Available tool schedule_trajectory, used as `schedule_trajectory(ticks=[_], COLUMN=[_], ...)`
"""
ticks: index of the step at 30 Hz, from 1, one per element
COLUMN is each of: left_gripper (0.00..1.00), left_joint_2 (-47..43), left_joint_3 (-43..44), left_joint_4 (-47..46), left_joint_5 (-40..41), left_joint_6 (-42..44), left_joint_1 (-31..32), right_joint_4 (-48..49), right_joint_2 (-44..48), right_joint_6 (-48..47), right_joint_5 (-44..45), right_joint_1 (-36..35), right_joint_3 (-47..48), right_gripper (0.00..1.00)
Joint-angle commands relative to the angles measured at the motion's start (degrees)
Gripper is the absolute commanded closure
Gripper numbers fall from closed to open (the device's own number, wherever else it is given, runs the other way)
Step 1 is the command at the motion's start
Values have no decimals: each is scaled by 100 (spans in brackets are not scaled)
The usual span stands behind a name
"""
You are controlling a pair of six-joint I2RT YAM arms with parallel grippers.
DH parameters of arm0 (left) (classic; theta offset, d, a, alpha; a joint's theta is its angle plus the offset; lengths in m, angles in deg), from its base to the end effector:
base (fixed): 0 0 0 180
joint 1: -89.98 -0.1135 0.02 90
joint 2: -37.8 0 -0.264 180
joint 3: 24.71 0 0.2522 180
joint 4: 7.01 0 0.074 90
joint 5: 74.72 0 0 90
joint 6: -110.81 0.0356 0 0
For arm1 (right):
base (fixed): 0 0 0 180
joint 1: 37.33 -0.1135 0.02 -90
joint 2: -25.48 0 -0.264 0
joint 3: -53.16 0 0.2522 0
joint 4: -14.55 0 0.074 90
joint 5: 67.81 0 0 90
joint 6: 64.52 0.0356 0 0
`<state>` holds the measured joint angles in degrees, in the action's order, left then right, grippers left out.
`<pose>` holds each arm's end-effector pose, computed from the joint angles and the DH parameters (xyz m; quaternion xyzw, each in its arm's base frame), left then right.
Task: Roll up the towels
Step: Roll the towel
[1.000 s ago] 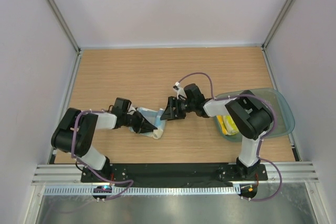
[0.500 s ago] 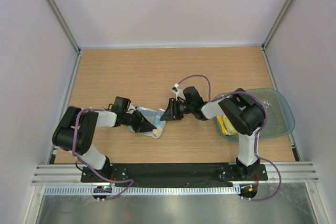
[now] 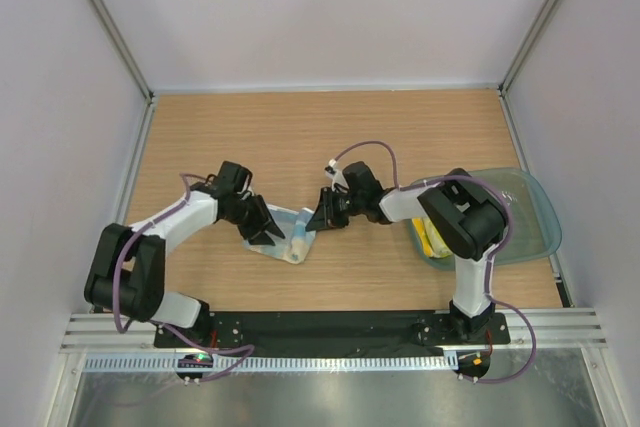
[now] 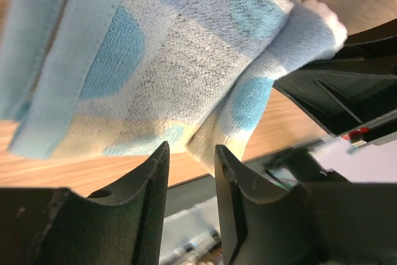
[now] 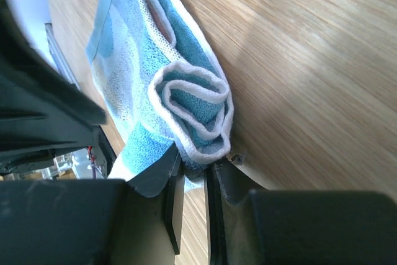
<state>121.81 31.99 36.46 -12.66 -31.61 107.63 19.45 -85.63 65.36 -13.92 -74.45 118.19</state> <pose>0.2344 -0.0921 0.1608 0.2474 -0.9251 0.2879 0.0040 0.2803 0.2384 0.1105 -0.1072 0.8686 0.4655 0.1318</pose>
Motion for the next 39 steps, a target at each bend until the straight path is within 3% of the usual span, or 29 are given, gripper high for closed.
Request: schedule_trajectory(ticks=[1, 10, 16, 20, 39], left_gripper=[64, 63, 64, 65, 57], left_joint_2=[-481, -1510, -1221, -702, 354], left_joint_3=[565, 1375, 1279, 1243, 927], left_joint_4=[1255, 1274, 949, 668, 52], left_joint_5=[1524, 3881, 4762, 5044, 5061], left_joint_6=[671, 1190, 1261, 1164, 1138], left_joint_1=[335, 2398, 3664, 4148, 4607], right_joint_4=[-1142, -2917, -3762, -3983, -4177], right_joint_2=[300, 573, 582, 547, 635], right_joint_6=[-340, -411, -463, -472, -534], right_joint_5=[439, 983, 1326, 1414, 1406], right_joint_1=[-128, -374, -532, -533, -542], right_joint_3=[286, 1130, 1676, 1834, 1975], right_gripper=[82, 83, 86, 87, 87])
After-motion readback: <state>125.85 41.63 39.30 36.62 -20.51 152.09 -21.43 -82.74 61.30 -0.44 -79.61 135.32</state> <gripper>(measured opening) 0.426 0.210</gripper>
